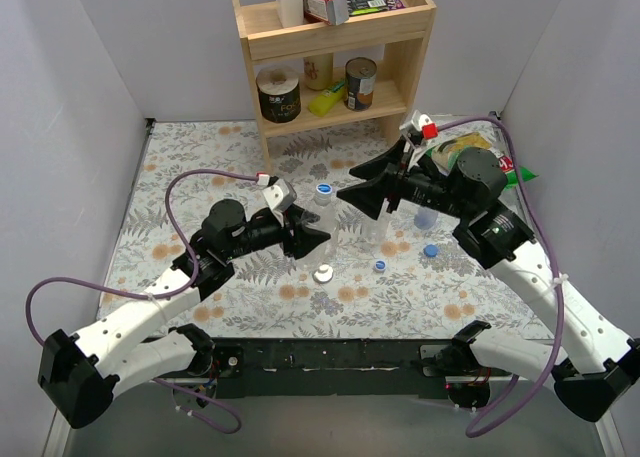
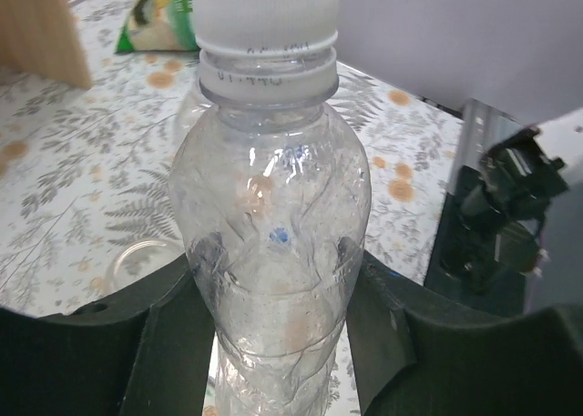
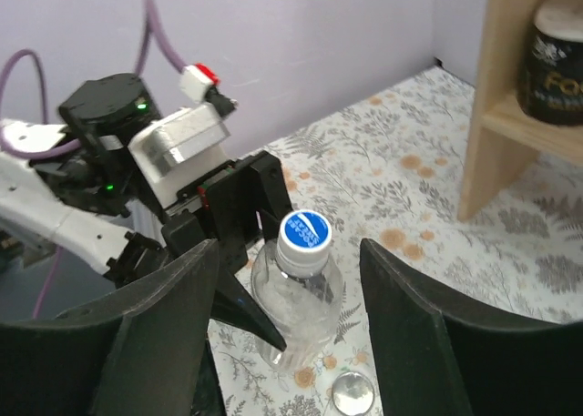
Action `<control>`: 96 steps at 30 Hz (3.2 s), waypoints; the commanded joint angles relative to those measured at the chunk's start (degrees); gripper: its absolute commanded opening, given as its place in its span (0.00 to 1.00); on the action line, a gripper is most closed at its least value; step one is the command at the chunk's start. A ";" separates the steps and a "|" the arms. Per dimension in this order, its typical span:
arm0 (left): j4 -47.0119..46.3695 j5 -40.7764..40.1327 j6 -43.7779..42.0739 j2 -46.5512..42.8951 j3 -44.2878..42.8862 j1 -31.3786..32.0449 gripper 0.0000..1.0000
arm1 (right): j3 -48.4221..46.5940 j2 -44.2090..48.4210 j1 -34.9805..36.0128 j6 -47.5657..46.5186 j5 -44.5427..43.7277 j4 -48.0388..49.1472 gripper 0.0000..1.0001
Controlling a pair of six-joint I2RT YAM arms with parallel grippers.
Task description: Unscrew the bottle caps
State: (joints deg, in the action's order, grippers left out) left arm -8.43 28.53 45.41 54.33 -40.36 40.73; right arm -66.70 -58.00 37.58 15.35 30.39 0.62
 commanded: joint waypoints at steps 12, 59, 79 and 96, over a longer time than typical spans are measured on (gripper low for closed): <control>2.36 -13.59 1.79 1.92 -3.15 0.14 0.31 | -1.42 -6.24 3.37 9.08 -10.62 -1.77 0.68; 4.65 -11.84 0.03 5.35 -4.46 2.77 0.31 | -4.41 -13.46 6.36 8.55 -12.03 0.34 0.60; -6.25 28.73 3.54 1.66 -2.36 -0.83 0.31 | -0.45 -10.56 3.29 -0.68 22.32 8.41 0.17; -4.49 31.48 3.10 3.51 -3.59 -1.18 0.31 | -0.36 -7.92 1.71 -2.35 27.79 8.25 0.26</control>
State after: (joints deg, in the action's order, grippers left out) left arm -12.08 57.01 49.10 57.65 -42.59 39.13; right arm -67.46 -67.88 39.88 14.33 58.46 7.31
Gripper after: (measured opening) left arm 0.490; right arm 0.414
